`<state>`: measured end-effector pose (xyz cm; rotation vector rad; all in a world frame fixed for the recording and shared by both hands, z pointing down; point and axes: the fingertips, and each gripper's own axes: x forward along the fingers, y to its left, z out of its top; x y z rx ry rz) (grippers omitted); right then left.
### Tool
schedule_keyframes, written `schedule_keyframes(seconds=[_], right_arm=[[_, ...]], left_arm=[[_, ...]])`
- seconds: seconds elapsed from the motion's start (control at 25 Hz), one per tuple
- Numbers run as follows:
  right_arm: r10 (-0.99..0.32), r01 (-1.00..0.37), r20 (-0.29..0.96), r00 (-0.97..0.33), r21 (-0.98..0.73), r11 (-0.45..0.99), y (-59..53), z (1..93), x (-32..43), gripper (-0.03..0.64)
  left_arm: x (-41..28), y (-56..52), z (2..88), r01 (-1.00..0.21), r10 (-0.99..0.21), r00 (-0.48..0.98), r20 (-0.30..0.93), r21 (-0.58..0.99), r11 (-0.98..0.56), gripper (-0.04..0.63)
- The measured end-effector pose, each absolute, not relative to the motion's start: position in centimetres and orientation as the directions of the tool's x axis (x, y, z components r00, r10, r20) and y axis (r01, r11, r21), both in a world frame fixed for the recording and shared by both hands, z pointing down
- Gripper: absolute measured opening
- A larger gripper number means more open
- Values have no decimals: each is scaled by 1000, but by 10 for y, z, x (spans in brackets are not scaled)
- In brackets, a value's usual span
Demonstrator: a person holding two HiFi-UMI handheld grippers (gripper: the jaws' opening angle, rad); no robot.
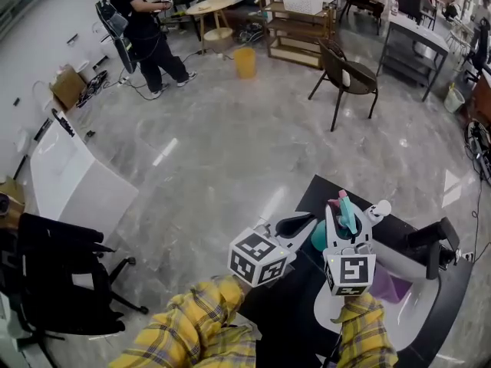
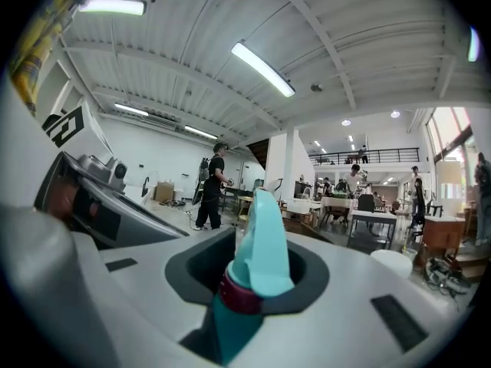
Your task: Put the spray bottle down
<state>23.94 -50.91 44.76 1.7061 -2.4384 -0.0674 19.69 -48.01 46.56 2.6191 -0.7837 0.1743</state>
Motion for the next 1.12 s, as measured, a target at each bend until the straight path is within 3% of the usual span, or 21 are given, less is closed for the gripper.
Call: schedule_keyframes(seconds=[0.4,0.6,1.12], right_arm=[[-949,-930,59,-310,191,315,-539,456,232,97],[-950,-914,36,-310,263,309,-536,460,226,98],[-950,-942,113,-290,144,304,-528,466,230,153]], left_arm=[[191,-504,475,-623,-592,781,199,321,-714,28],[193,-500,483,-607,-572,794,206,333,-722,28],[191,-482,475,-579,-549,814,188,341,-741,28]])
